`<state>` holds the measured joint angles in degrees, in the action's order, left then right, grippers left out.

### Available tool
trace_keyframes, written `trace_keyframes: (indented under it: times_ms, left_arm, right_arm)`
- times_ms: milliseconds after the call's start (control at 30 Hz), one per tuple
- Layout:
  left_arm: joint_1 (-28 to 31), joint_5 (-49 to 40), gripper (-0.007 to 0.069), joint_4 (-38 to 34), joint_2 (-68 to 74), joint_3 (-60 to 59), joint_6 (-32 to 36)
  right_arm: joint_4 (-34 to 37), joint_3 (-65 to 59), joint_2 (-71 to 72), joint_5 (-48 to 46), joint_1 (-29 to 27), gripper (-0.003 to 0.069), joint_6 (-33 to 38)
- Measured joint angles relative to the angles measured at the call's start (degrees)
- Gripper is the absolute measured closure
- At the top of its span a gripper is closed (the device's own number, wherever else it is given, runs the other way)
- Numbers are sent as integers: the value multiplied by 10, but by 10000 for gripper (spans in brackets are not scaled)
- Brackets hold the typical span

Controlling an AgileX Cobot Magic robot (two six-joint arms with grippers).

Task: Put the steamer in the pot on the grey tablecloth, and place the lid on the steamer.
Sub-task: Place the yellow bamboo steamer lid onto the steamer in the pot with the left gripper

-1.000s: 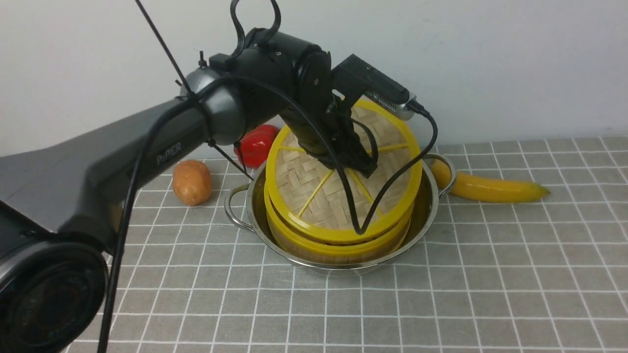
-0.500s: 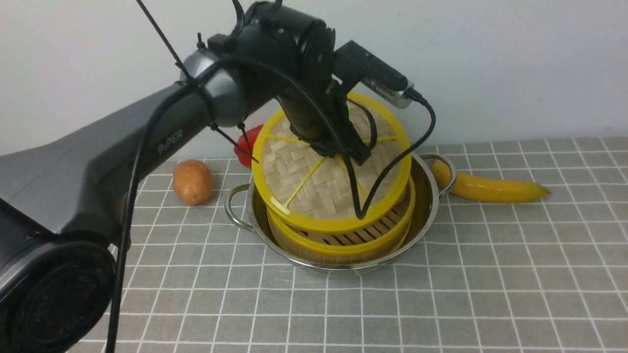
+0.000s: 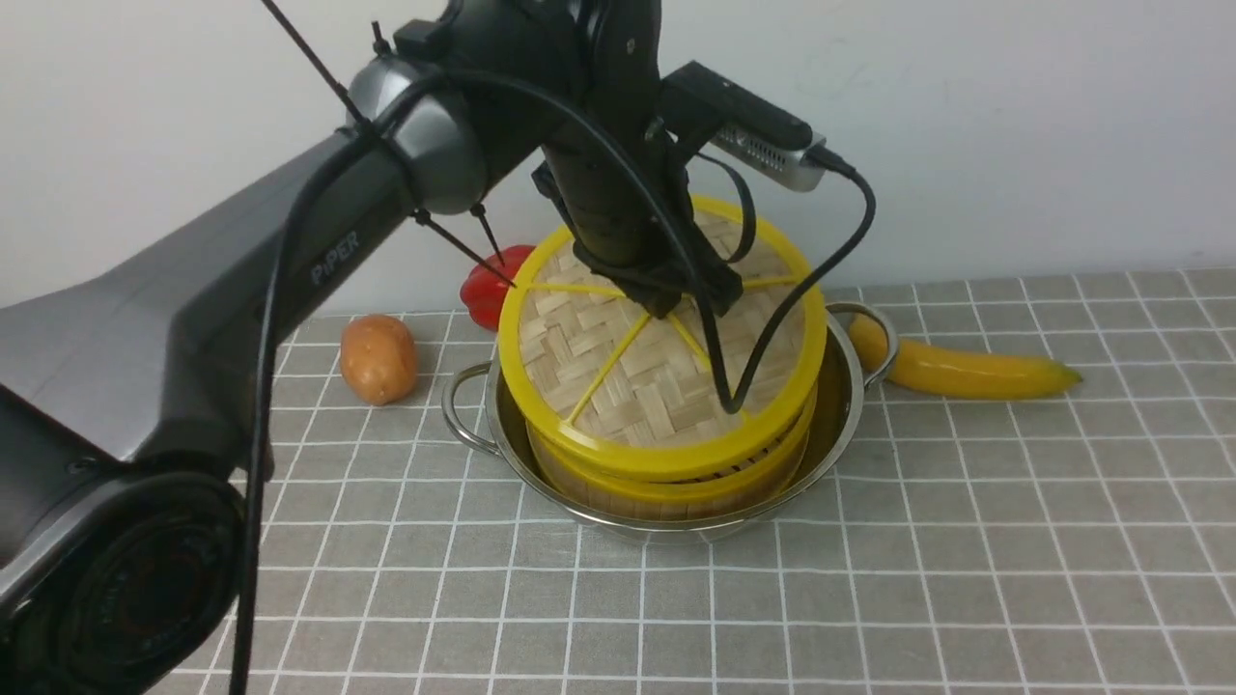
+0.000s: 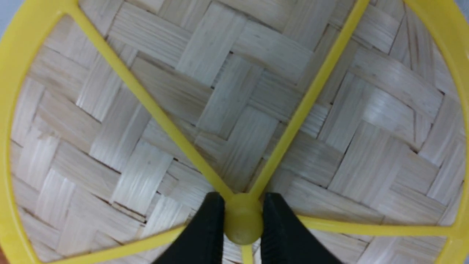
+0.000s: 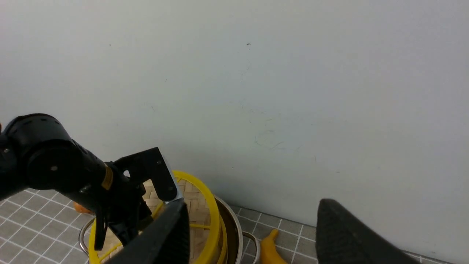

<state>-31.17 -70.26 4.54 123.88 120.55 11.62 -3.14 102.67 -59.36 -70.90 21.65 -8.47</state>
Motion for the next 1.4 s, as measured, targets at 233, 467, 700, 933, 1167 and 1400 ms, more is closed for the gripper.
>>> trace_keyframes:
  times_ms: [233,467,700,933,1167,1400]
  left_arm:
    - [0,18,508,4,28,0,0]
    - [0,47,508,3,40,0,0]
    - [0,51,508,2,54,2,0]
    - [0,57,508,1,57,3,0]
    - [0,60,508,5,57,3,0]
    - [-1,68,508,39,58,3,-30]
  right_arm:
    - [0,0,0,0,0,198,0]
    - [0,0,0,0,0,198,0]
    - [0,0,0,0,0,198,-1]
    - [0,0,0,0,0,198,-2]
    - [0,0,0,0,0,198,-2]
    - [0,0,0,0,0,198,-2]
